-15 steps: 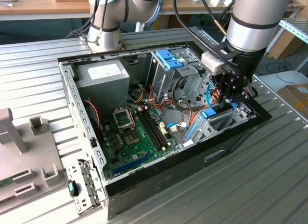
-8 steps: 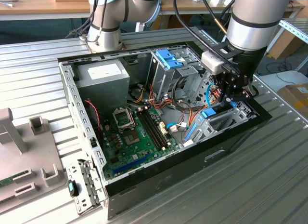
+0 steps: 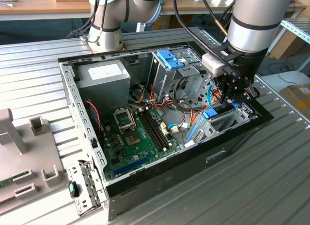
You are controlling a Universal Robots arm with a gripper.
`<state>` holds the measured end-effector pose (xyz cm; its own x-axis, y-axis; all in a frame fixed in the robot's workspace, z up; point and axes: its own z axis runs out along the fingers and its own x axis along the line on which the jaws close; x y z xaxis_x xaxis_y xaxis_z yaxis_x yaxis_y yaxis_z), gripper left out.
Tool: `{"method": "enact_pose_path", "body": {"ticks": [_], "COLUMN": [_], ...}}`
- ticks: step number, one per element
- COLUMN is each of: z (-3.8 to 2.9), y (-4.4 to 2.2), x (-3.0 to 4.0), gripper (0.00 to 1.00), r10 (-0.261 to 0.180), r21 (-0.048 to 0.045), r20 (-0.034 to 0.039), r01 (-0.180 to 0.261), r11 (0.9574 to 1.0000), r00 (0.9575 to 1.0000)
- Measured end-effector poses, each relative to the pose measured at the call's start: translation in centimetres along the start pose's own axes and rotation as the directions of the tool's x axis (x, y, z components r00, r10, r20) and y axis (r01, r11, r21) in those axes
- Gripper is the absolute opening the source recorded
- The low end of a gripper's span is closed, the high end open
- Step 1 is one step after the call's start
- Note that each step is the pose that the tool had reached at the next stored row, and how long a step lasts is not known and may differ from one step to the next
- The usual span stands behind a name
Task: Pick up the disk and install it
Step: 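Insert the first disk wire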
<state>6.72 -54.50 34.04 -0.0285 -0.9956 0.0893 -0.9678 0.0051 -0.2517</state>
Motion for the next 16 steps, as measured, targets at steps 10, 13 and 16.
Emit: {"method": "enact_pose_path", "body": {"ticks": [10,13,16], "z": [0.32,0.25,0.19], "y": [0.34,0.62,0.83], "x": [-0.02,-0.02,-0.01], "gripper": [0.17,0.17,0.17], "r10": [0.0,0.0,0.0], "r21": [0.0055,0.006,0.0067], "r20": [0.0003,0.0004,0.0003], "r01": [0.0,0.0,0.0], "r11": [1.0,1.0,1.0], "r00": [1.0,1.0,1.0]}}
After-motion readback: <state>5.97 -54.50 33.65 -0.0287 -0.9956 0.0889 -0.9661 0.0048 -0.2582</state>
